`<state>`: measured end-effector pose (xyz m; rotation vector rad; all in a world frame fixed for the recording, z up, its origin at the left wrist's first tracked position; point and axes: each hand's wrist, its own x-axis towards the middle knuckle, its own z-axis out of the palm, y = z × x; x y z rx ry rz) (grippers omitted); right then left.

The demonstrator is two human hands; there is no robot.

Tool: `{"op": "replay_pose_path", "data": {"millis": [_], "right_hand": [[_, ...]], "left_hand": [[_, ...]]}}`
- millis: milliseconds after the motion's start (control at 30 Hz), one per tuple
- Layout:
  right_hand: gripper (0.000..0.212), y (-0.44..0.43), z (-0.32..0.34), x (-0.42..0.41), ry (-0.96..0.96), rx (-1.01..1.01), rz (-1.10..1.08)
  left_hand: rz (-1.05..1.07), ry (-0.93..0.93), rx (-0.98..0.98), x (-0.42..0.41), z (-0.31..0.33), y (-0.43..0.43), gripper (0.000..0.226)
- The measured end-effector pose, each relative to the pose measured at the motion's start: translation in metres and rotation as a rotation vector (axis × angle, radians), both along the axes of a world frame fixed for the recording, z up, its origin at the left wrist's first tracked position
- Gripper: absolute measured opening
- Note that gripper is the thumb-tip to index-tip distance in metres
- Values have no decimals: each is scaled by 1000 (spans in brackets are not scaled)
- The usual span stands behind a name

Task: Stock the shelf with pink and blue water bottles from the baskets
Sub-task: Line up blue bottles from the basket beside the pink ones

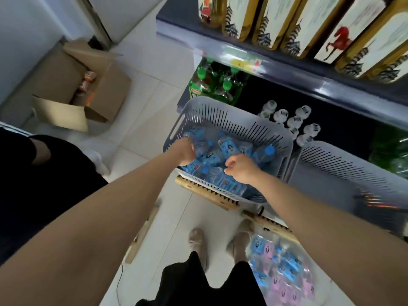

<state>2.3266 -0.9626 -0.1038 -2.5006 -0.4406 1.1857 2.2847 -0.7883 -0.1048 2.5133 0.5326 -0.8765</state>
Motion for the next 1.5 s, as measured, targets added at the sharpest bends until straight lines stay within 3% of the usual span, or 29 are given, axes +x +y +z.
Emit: {"op": "replay_pose_path", "data": {"millis": [367,567,767,967,1033,1100,1233,1500], "right_hand": [[30,12,-87,11,99,-262,187],[82,16,-103,16,301,-165,91],[81,14,-114,19,338,-135,25],[98,15,-84,31,159,-95,-106],[91,13,-68,40,119,-62,-191],[77,11,-47,49,67,-30,-273],[65,9,6,60,-2,86,-391],[40,1,159,67,-22,342,-403]], "left_hand": [[-310,145,-3,15,-95,3,58],[-621,227,203,25,-131,4,51],[-804,265,374,31,-139,0,49],[-590,130,240,33,-113,-1,71],[-476,125,156,33,-98,4,84],[-227,123,-14,32,-75,9,91],[114,7,-247,31,-18,20,94],[278,-156,-573,41,126,24,100]]}}
